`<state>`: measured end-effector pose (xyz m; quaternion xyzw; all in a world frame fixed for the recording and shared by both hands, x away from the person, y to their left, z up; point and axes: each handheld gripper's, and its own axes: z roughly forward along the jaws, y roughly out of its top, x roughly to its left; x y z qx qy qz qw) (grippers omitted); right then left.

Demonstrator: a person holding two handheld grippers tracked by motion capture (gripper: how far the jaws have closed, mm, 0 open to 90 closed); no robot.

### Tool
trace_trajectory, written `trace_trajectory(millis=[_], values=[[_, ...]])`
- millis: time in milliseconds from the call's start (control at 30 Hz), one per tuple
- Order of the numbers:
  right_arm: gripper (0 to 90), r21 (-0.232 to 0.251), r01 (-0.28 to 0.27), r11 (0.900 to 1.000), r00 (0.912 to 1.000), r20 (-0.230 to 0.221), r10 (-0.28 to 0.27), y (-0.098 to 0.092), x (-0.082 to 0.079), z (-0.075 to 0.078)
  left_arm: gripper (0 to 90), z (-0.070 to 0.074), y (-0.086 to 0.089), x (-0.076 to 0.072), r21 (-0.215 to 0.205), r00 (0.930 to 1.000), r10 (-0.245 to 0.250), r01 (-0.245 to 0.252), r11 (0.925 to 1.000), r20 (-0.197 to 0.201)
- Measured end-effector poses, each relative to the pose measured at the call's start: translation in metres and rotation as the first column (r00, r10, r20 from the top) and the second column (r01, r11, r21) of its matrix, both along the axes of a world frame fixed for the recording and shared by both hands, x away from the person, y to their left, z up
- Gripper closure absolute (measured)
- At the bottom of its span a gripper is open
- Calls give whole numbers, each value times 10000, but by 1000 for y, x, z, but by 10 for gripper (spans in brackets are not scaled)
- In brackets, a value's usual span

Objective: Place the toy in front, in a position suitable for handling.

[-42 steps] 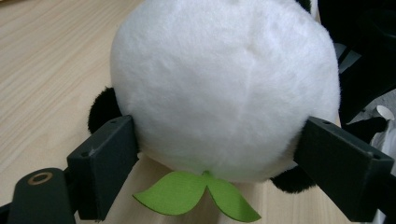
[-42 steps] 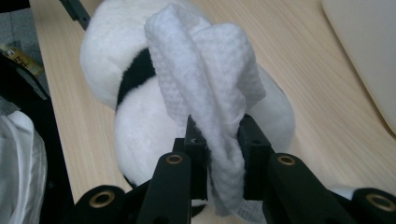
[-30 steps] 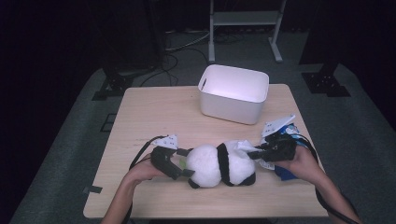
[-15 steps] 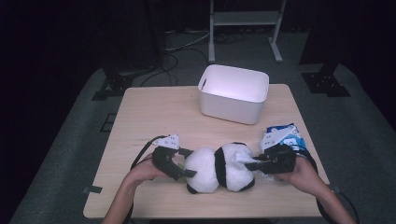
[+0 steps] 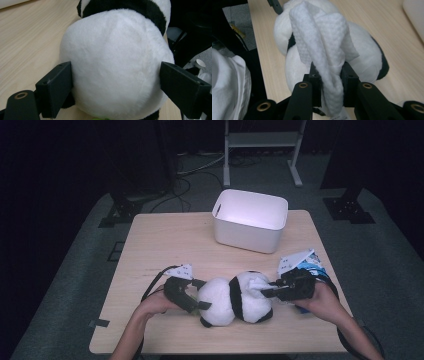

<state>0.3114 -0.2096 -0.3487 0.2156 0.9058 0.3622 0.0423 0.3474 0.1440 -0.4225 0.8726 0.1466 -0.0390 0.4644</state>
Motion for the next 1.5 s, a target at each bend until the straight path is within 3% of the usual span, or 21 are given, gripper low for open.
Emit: trace_trajectory(millis=[300, 700, 833, 1100, 1300, 1500], values=[[757, -59, -91, 9999, 9999, 94, 91, 15, 15, 7, 119, 0, -1, -1, -31, 10000, 28, -28, 10000, 51], [785, -473, -471, 9978, 9979, 415, 491, 52, 32, 8, 119, 0, -2, -1, -18, 10000, 2, -2, 10000, 90], [785, -436, -163, 9989, 9988, 449, 182, 47, 38, 8, 119, 1, -2, -1, 29, 9999, -43, 43, 10000, 126], [785, -270, 619, 9977, 9977, 294, -611, 20, 42, 5, 119, 1, -2, -1, -13, 10000, -7, 7, 10000, 91], [785, -152, 551, 9984, 9984, 105, -549, 10, 34, 0, 118, 3, -1, -1, 115, 9998, -57, 55, 9999, 190], [785, -140, 482, 9987, 9988, 41, -482, 3, 20, -6, 100, 1, 1, 0, 342, 10000, -23, 25, 9994, -78]])
